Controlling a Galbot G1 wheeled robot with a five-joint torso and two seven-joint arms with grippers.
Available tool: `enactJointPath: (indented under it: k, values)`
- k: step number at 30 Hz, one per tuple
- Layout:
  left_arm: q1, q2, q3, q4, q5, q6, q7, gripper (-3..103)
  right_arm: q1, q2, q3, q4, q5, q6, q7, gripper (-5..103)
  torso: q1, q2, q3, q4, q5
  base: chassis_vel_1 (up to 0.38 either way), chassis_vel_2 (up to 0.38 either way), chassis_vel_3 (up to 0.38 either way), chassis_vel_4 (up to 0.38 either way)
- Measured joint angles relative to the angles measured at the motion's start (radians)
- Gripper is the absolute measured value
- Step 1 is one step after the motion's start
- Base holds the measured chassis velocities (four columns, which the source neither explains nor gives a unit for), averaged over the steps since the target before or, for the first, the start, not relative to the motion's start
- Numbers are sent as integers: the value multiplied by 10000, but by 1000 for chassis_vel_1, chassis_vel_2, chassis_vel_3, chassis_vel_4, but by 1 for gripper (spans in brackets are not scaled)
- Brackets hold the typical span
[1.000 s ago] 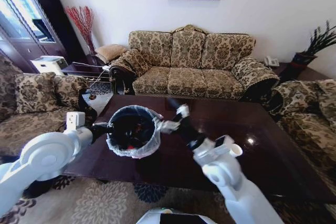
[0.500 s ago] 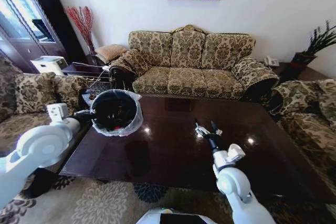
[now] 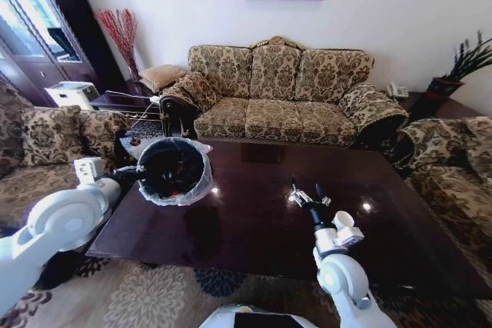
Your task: Move to the front of the table and place the trash on the table into the trash bin.
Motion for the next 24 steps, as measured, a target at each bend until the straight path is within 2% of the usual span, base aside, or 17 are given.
enactJointPath:
  k: [6,13,19,21,24]
  values:
    - [-90,142,-57,58,-104,0,2,0,-22,442,-189,-18,-151,224,-3,100,0,0,0,1,1,-141,-144,163,155]
    - [-131,215,-58,22,-180,0,-26,0,-208,436,-65,25,-316,86,51,100,0,0,0,-1,1,-252,-270,258,250]
    - [-113,203,-57,32,-180,4,-29,0,-286,486,-106,93,-782,433,281,100,1,0,1,0,1,-270,-300,289,299]
    - [-131,210,-45,36,-180,3,-13,0,-220,487,-128,26,-927,599,343,100,6,-1,2,-3,14,-158,-223,99,229]
    - [-132,215,-25,54,-179,3,8,0,-189,494,-144,-86,-1048,728,375,100,6,-1,3,-6,12,-43,-187,28,177]
